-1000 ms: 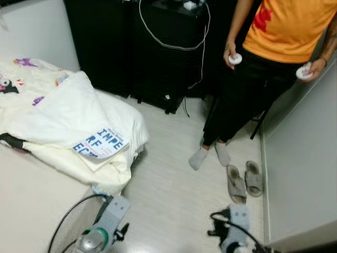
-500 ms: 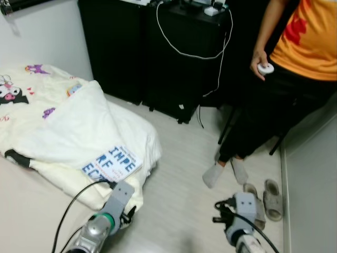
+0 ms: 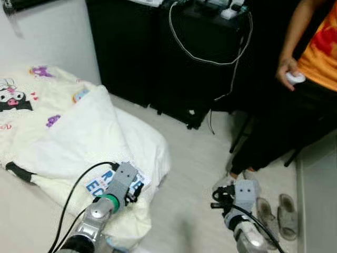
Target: Clean up the room
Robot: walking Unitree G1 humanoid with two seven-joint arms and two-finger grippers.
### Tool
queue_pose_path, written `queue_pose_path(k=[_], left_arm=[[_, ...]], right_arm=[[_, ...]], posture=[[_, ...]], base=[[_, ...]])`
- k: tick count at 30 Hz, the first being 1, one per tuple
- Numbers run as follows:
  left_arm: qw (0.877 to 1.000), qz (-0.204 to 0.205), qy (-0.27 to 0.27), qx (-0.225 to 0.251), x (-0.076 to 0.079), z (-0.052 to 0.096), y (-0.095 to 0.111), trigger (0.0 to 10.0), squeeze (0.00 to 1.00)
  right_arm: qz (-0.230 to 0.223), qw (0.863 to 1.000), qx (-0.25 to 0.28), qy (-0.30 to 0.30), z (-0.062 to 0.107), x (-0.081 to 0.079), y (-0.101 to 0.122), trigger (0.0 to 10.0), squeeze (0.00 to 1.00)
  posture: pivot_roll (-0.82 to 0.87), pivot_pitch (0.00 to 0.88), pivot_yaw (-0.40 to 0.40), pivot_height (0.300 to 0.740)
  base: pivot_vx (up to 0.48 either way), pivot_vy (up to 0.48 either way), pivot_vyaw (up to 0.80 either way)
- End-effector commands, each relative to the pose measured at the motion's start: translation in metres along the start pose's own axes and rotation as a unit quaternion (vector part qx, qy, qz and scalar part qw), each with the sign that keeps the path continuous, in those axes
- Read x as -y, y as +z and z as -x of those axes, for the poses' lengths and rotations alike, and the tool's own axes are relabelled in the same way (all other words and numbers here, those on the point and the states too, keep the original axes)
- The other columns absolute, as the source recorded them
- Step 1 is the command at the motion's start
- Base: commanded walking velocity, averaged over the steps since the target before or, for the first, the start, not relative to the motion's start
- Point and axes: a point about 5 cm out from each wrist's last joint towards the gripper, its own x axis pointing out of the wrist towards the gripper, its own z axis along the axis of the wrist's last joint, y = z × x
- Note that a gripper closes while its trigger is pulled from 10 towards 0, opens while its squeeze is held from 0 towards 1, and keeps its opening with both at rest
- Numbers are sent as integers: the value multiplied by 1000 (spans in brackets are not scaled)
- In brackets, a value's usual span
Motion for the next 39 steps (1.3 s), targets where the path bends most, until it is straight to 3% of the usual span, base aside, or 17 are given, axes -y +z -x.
queue_pose_path(k=[1,7,16,29,34,38,39], left_arm=[[1000,5,-13,-8,9,1,-6,10000,0],[1000,8,-9,15,11,-1,3,10000,0],[996,-69,-22,59,15,1,17,10000,0],[994,-91,-20,58,17,1,16,10000,0],[988,-135,17,70,10,2,20,10000,0],[974,-205,46,90,3,5,24,10000,0],[974,-205,46,90,3,5,24,10000,0]], right_arm=[[2,1000,-13,-14,8,8,-8,10000,0],[6,1000,0,-13,9,7,-6,10000,0],[5,1000,11,-11,7,4,-3,10000,0],[6,1000,10,-10,7,3,-3,10000,0],[7,1000,14,-12,7,3,-2,10000,0],[6,1000,29,-10,4,3,4,10000,0],[6,1000,29,-10,4,3,4,10000,0]], posture=[[25,46,-7,714],[20,49,-5,694],[19,53,-1,664],[23,58,0,644],[21,61,0,619],[21,61,0,599],[21,61,0,599]], base=[[0,0,0],[0,0,0],[0,0,0],[0,0,0],[0,0,0],[0,0,0],[0,0,0]])
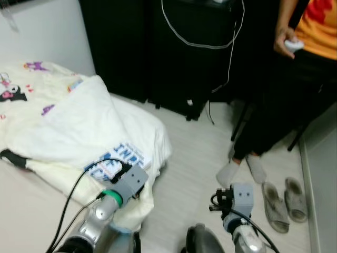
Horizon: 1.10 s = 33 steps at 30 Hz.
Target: Clean up the room
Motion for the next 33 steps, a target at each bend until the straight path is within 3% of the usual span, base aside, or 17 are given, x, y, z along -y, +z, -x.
queue_pose_path(k=[1,6,7,10,13,15,22,25,28,33], left_arm=[[999,-32,2,12,2,1,1,10000,0],[998,-62,6,17,0,3,0,10000,0],[995,-100,2,18,0,4,-2,10000,0],[994,-111,4,14,0,4,-4,10000,0],[992,-127,25,1,-2,4,-7,10000,0],[987,-144,69,-10,-10,4,-10,10000,0],[979,-155,129,-21,-28,4,-13,10000,0],[979,-146,140,-20,-34,4,-12,10000,0],[979,-151,140,-15,-33,3,-10,10000,0],[968,-194,158,-29,-34,2,-13,10000,0]], right_arm=[[-1,1000,8,-3,0,3,3,10000,0],[0,1000,14,-5,-1,4,6,10000,0],[1,1000,15,-6,-2,5,6,10000,0],[3,1000,13,-7,-1,5,6,10000,0],[6,1000,11,-8,-1,6,5,10000,0],[5,1000,12,-9,0,6,5,10000,0],[14,1000,23,-4,-2,6,10,10000,0],[42,997,70,-8,-10,13,33,10000,0],[66,995,81,-5,-13,14,41,10000,0],[82,994,76,13,-17,8,42,10000,0]], posture=[[21,61,0,589],[21,61,0,569],[22,68,5,559],[22,68,5,554],[22,68,5,544],[21,70,7,540],[20,72,7,540],[20,72,7,540],[20,72,7,540],[24,73,8,540]], base=[[0,0,0],[0,0,0],[0,0,0],[0,0,0],[0,0,0],[0,0,0],[0,0,0],[0,0,0],[0,0,0],[0,0,0]])
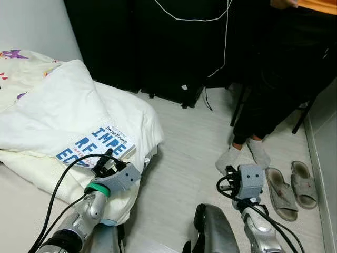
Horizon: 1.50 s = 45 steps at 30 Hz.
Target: Clean up the room
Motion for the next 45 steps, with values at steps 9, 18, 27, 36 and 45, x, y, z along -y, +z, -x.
queue_pose_path(k=[9,18,27,36,45], left_arm=[[978,9,-200,59,15,26,-10,10000,0],[985,-34,-140,90,-21,15,-8,10000,0],[969,14,-174,177,-52,19,18,10000,0],[983,-66,-146,87,-30,6,9,10000,0],[994,-63,-88,17,-29,-4,2,10000,0]], right_arm=[[-16,999,-47,17,18,-14,-23,10000,0],[-22,996,-86,19,29,-18,-40,10000,0],[-20,996,-84,20,30,-16,-39,10000,0],[-21,996,-86,20,30,-20,-40,10000,0],[-19,996,-89,21,32,-18,-41,10000,0]], posture=[[26,75,5,540],[48,75,11,540],[37,72,7,540],[44,73,9,540],[29,71,5,540]], base=[[0,0,0],[0,0,0],[0,0,0],[0,0,0],[0,0,0]])
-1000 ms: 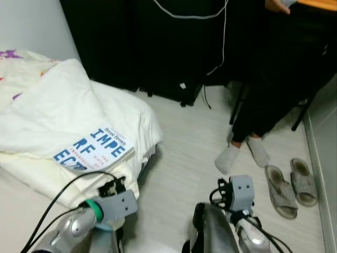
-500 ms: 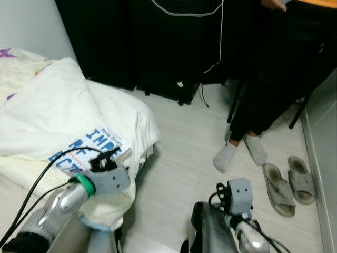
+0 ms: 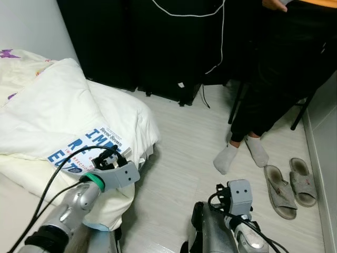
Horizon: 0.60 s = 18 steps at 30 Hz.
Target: Clean up the room
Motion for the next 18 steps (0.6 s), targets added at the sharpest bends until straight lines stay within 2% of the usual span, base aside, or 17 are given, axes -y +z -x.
queue_pose_path(k=[1,5,8,10,12,14,18], left_arm=[[1000,-12,5,-14,-3,1,-6,10000,0],[999,-30,17,-37,2,1,-13,10000,0],[998,-28,25,-50,3,0,-16,10000,0],[996,-29,42,-76,5,1,-22,10000,0],[996,-29,42,-76,5,1,-22,10000,0],[993,-46,53,-94,7,1,-27,10000,0],[992,-65,37,-103,16,6,-33,10000,0]], right_arm=[[-1,1000,-15,-1,5,0,-7,10000,0],[0,1000,-14,-4,5,1,-7,10000,0],[-1,1000,-14,-4,5,1,-7,10000,0],[-3,1000,-15,-5,6,-1,-8,10000,0],[-3,1000,-15,-5,6,-1,-8,10000,0],[-3,1000,-17,-3,6,-2,-9,10000,0],[-3,1000,-18,-2,6,-3,-9,10000,0]], posture=[[29,71,5,540],[24,75,11,540],[24,75,11,540],[24,76,12,540],[24,76,12,540],[24,76,12,540],[24,76,12,540]], base=[[0,0,0],[0,0,0],[0,0,0],[0,0,0],[0,0,0],[0,0,0],[0,0,0]])
